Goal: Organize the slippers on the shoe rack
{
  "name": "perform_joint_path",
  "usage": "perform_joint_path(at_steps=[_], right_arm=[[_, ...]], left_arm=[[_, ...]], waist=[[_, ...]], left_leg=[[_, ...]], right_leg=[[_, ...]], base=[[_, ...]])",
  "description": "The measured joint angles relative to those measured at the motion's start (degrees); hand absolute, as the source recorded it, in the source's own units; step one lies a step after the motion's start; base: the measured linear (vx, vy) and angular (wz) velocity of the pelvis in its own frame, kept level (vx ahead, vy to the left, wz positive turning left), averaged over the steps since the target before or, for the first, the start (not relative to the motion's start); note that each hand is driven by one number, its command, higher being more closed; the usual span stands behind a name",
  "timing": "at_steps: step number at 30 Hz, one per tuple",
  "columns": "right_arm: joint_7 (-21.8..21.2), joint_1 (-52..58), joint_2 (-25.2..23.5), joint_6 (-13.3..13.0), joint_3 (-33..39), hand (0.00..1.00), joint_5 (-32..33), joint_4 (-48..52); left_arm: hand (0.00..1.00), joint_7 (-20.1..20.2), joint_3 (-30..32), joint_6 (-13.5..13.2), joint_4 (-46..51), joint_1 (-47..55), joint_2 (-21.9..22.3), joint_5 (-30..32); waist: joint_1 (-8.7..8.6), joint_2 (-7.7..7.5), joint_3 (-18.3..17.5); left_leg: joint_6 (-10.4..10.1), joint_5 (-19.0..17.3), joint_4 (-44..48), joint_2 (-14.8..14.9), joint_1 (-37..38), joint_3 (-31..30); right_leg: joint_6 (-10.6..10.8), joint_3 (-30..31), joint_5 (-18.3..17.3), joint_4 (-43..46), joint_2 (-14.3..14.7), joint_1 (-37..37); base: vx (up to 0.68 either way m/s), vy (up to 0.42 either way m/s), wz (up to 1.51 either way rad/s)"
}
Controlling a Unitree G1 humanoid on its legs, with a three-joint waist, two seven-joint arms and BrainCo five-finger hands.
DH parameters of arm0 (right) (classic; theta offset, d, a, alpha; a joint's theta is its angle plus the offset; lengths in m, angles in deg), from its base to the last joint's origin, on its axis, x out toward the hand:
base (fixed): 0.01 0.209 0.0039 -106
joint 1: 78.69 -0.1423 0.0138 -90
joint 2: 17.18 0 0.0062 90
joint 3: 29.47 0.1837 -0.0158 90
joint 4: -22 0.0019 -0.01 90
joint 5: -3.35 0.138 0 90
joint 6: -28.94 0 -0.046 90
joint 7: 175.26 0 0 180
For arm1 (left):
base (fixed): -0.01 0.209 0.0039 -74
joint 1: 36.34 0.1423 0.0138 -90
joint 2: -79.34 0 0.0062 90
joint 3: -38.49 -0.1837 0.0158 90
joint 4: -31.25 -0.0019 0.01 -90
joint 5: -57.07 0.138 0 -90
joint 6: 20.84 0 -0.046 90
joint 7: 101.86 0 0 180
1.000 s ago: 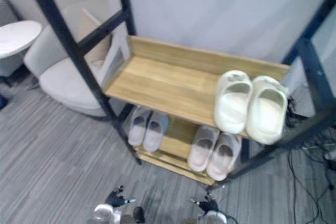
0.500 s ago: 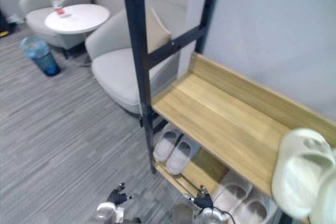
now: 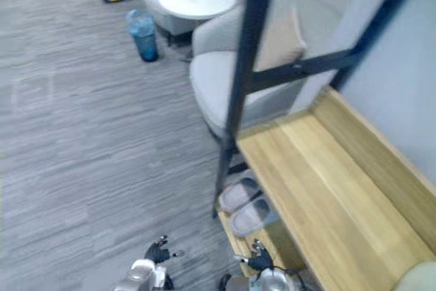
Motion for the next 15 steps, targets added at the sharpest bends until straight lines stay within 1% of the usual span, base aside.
perform_joint_path(at_steps=[1,2,4,5,6,7,8,9,10,11,12,13,14,15], right_arm=[[0.0,0.0,-0.1,0.1,-0.3,0.00,0.0,-0.2],[0.0,0.0,-0.2,0.1,-0.3,0.00,0.1,-0.2],[0.1,-0.5,-0.2,0.3,-0.5,0.00,0.1,-0.3],[0.0,-0.4,0.1,0.4,-0.8,0.00,0.1,-0.5],[-0.1,-1.1,0.3,0.4,-0.8,0.00,0.1,-0.2],[-0.1,-1.8,0.4,0.4,-0.7,0.00,0.2,-0.1],[0.0,-2.0,0.6,0.4,-0.7,0.00,0.1,-0.4],[0.0,-2.0,0.5,0.3,-0.8,0.00,0.1,-0.8],[0.1,-2.8,-0.1,0.2,-1.0,0.00,0.2,-1.8],[0.1,-3.1,0.1,0.0,-1.2,0.00,0.3,-1.8],[0.0,-3.2,0.1,-0.1,-1.3,0.00,0.3,-1.8],[0.0,-3.3,0.0,-0.1,-1.4,0.00,0.4,-1.8],[0.0,-3.2,0.0,-0.1,-1.4,0.00,1.4,-1.8],[0.0,-3.1,0.0,-0.1,-1.4,0.00,1.9,-1.7]], left_arm=[[0.00,0.0,-1.0,0.0,0.0,0.1,-0.7,0.0],[0.00,0.0,-1.6,0.0,0.0,0.7,-1.0,0.0],[0.00,0.0,-1.7,-0.1,0.5,1.5,-1.3,0.0],[0.00,0.0,-2.0,-0.1,0.4,1.6,-1.3,0.0],[0.00,0.0,-2.2,0.0,-0.1,1.6,-1.3,-0.1],[0.00,0.0,-2.1,0.0,-0.2,1.4,-1.8,-0.1],[0.00,0.0,-2.0,0.0,-0.2,1.5,-2.5,-0.1],[0.00,0.0,-1.6,0.0,-0.2,1.5,-3.2,-0.2],[0.00,0.1,-0.9,0.0,-0.2,1.5,-3.9,-0.6],[0.00,0.1,-0.8,0.0,-0.2,1.4,-3.9,-1.0],[0.00,0.1,-0.4,0.1,-0.3,1.4,-3.7,-1.2],[0.00,0.2,0.7,0.0,-0.3,1.4,-3.4,-1.2],[0.00,0.4,1.3,0.0,-0.5,1.4,-2.7,-1.2],[0.00,0.5,1.9,0.0,-0.6,1.5,-2.3,-1.1]], waist=[[-0.14,-1.23,-0.6],[-0.16,-1.42,-0.5],[-0.02,-1.81,0.3],[-0.01,-1.73,0.2],[-0.28,-1.41,0.9],[-0.84,-0.24,1.3],[-1.15,0.07,1.6],[-1.06,-0.47,1.4],[-0.93,-1.17,1.7],[-0.93,-1.17,2.2],[-0.94,-1.14,2.2],[-1.31,-1.14,2.2],[-1.66,-1.22,2.2],[-1.68,-1.24,2.2]], left_leg=[[0.9,1.2,-3.3,-2.4,1.0,-0.9],[1.6,1.6,-5.1,-4.8,1.6,-1.7],[3.2,0.5,-5.1,-8.2,2.7,-2.1],[4.1,0.0,-5.2,-9.7,3.1,-3.3],[4.8,-0.3,-5.2,-10.7,3.8,-5.5],[5.5,-0.3,-5.4,-10.8,5.2,-7.8],[6.0,-0.3,-5.8,-10.5,5.8,-9.8],[6.2,-0.2,-7.0,-10.5,6.3,-12.1],[6.8,0.2,-9.6,-10.5,8.0,-15.9],[7.0,0.3,-10.5,-10.5,9.3,-18.4],[6.9,0.2,-10.9,-10.6,9.8,-19.4],[6.6,-0.5,-11.1,-10.9,10.6,-21.3],[6.0,-2.3,-10.2,-11.7,11.5,-23.9],[5.4,-3.2,-9.3,-12.2,12.0,-25.1]], right_leg=[[1.0,-0.9,-0.6,0.3,-1.7,-0.1],[2.0,-2.2,-2.0,2.0,-4.1,-0.2],[4.8,-2.8,-4.6,7.0,-8.4,0.3],[4.9,-1.8,-4.3,11.2,-9.9,-0.4],[1.9,2.2,-2.5,19.2,-10.8,-3.3],[-0.1,6.8,-1.2,24.4,-9.5,-6.2],[1.0,11.3,-2.7,25.5,-6.6,-7.1],[1.7,14.2,-4.3,25.1,-3.2,-8.4],[1.5,14.8,-4.9,21.4,1.5,-10.2],[1.0,15.1,-4.5,18.2,4.4,-11.8],[0.6,15.2,-4.1,16.7,5.5,-12.6],[0.0,15.8,-3.2,13.8,7.0,-13.0],[-2.4,16.5,-1.8,11.5,7.4,-12.9],[-3.0,16.3,-1.3,11.0,7.0,-12.5]], base=[[-0.07,0.187,0.89],[-0.03,0.218,0.78],[0.01,0.213,0.58],[0.05,0.204,0.61],[0.09,0.259,0.83],[0.11,0.213,0.98],[0.16,0.131,1.03],[0.29,0.031,1.32],[0.36,0.004,1.43],[0.34,-0.016,1.24],[0.31,-0.040,0.94],[0.34,-0.063,1.11],[0.37,-0.076,1.17],[0.41,-0.092,1.15]])
